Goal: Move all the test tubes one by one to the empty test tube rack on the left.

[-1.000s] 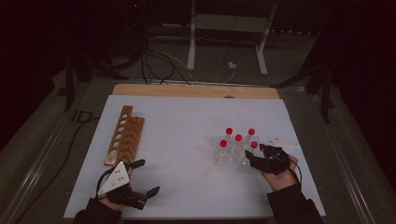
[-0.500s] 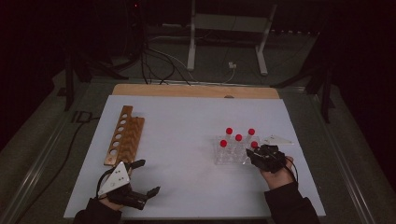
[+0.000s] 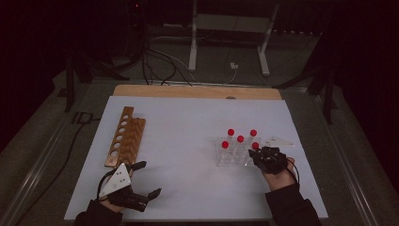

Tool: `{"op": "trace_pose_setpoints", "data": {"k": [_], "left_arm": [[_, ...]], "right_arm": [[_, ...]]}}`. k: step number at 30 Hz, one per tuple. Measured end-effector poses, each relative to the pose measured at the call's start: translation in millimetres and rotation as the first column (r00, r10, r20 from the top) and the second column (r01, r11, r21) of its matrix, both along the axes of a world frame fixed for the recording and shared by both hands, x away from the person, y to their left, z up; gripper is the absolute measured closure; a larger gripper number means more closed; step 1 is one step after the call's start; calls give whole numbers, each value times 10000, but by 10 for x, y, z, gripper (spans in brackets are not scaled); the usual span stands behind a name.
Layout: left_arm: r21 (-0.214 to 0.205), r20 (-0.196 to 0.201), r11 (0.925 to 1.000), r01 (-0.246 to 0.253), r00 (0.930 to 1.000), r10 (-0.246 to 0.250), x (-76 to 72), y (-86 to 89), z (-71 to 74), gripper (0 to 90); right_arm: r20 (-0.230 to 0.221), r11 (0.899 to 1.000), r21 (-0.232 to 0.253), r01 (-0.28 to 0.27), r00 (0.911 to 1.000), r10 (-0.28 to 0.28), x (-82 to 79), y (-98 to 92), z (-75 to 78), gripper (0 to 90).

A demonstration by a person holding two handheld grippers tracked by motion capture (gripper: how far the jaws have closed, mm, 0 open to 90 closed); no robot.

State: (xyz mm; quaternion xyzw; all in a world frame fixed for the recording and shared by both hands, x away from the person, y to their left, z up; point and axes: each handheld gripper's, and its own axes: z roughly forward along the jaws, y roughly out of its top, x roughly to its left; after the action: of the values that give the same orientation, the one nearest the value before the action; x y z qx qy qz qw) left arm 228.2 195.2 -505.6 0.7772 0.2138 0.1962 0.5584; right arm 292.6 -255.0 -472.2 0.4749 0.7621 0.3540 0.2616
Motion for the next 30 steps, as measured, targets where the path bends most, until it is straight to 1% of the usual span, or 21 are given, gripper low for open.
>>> {"op": "trace_pose_setpoints", "data": {"k": [3, 5, 7, 10, 13, 15, 17, 18, 22, 27, 28, 30], "left_arm": [[36, -107, 10000, -19, 9999, 19, 7, -1, -1, 4], [11, -120, 9999, -107, 9999, 107, 8, 3, 1, 4], [42, -48, 9996, -289, 9996, 289, 6, 6, 4, 4], [30, -57, 9995, -317, 9995, 317, 5, 9, 9, 4], [44, -81, 9997, -253, 9996, 253, 5, 5, 5, 4], [7, -89, 9998, -222, 9997, 222, 4, 2, 5, 4], [-6, -89, 9998, -212, 9997, 212, 2, 2, 4, 4], [-1, -89, 9998, -220, 9997, 220, 2, 2, 4, 4], [8, -108, 9998, -219, 9997, 219, 5, 0, -1, 4], [3, 20, 9999, -124, 9999, 124, 0, -3, -3, 4], [48, -10, 9999, -142, 9999, 142, 1, -6, -3, 4], [4, -138, 10000, -66, 9999, 66, 3, -7, -2, 4]], "right_arm": [[92, 10000, 16, -40, 9999, 40, -11, -10, 18, 753], [151, 9999, 46, -94, 9998, 93, -21, -20, 42, 753], [166, 9999, 72, -110, 9998, 109, -28, -24, 58, 753], [207, 9999, 32, -140, 9997, 140, -35, -25, 84, 753], [294, 9998, 132, -150, 9995, 146, -52, -36, 130, 753], [452, 9998, 99, -183, 9988, 178, -81, -37, 184, 753], [521, 9998, 53, -195, 9985, 192, -91, -35, 202, 753], [643, 9998, 64, -213, 9977, 209, -113, -36, 241, 754], [809, 9997, 118, -225, 9965, 215, -144, -45, 300, 754], [1092, 9997, 178, -159, 9939, 138, -197, -75, 390, 754], [1216, 9997, 159, -174, 9925, 153, -219, -88, 425, 754], [1301, 9997, 181, -156, 9914, 131, -234, -91, 444, 754]]}}
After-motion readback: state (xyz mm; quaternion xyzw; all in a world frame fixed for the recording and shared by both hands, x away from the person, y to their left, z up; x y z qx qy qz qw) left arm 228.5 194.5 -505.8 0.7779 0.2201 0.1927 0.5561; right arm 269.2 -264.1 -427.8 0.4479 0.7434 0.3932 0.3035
